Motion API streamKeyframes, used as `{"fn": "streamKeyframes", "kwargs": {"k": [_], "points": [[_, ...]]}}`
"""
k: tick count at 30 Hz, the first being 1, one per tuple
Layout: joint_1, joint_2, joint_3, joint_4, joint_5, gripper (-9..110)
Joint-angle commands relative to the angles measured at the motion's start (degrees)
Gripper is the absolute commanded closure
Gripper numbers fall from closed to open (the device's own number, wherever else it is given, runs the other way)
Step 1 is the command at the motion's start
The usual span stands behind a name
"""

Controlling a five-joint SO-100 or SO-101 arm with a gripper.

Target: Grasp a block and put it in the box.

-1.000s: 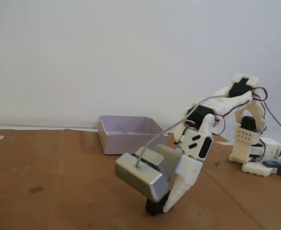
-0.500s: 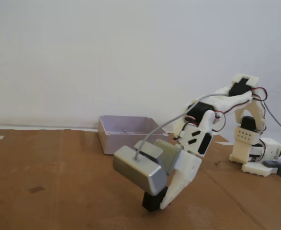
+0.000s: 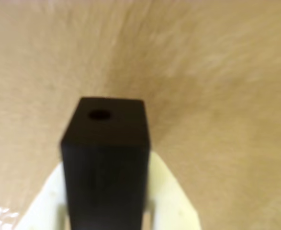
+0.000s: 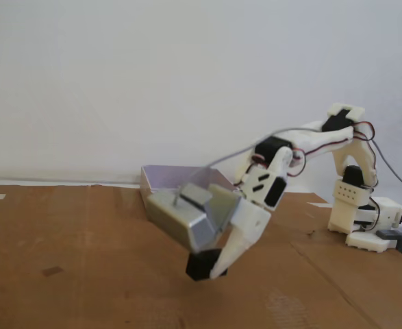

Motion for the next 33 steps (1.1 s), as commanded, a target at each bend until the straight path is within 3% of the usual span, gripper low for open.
{"fn": "streamKeyframes", "kwargs": {"k": [1,33], "points": [[1.49,14.06,-6.42,-0.26,-0.7,101],[18.81,23.03,-6.24,-0.26,-0.79,101]]}}
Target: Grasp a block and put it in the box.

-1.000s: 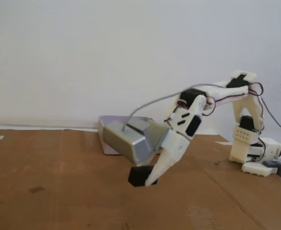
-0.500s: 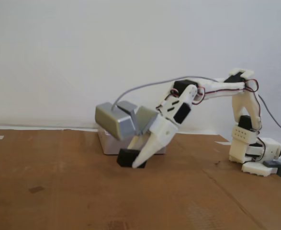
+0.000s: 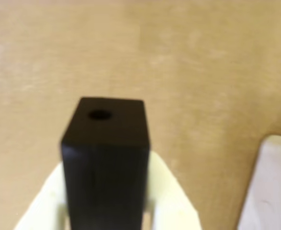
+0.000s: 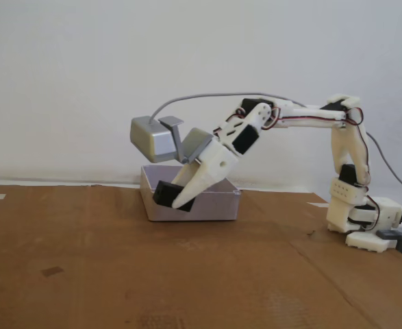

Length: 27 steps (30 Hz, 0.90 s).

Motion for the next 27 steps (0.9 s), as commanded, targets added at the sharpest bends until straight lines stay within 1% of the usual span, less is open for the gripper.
{"fn": "streamKeyframes", "kwargs": {"k": [1,10,24,27], "points": [[3.16,14.59,-6.24,-0.26,-0.79,101],[8.35,18.28,-6.59,-0.26,-0.79,101],[10.9,22.94,-6.33,-0.26,-0.79,101],[12.83,23.73,-6.33,-0.26,-0.7,101]]}}
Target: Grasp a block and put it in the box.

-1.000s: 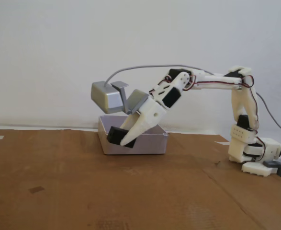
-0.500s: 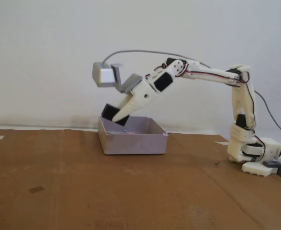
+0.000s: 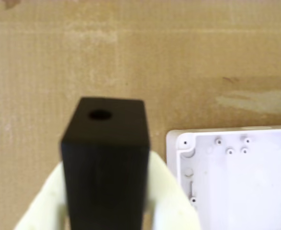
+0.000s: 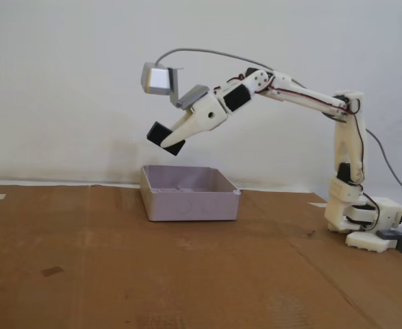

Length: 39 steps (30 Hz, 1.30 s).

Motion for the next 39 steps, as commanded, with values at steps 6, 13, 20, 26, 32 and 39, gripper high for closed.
{"fn": "streamKeyframes", "kwargs": {"k": [6,13,20,26,32,39], "points": [[6.24,14.33,-6.33,-0.35,-0.7,101],[11.34,13.62,-6.15,-0.35,-0.26,101],[16.7,13.71,-0.44,-0.26,-0.18,101],[18.9,13.71,5.01,-0.26,-0.18,101],[20.13,13.71,9.67,-0.53,-0.09,101],[20.48,13.54,17.14,-1.23,-0.09,101]]}}
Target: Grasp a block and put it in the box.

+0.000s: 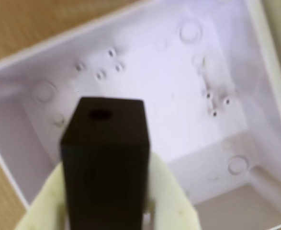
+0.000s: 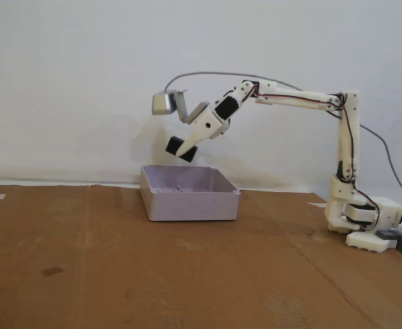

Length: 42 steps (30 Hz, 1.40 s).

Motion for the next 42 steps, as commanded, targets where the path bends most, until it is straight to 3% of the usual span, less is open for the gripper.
{"fn": "streamKeyframes", "kwargs": {"k": [1,6,16,26,42], "points": [[-0.09,9.32,0.88,-1.23,0.0,101],[0.79,9.23,6.86,-2.29,0.0,101],[2.64,9.23,21.09,-22.15,0.0,101],[4.48,4.66,23.12,-30.23,-0.44,101],[4.57,-1.23,23.03,-31.03,-0.7,101]]}}
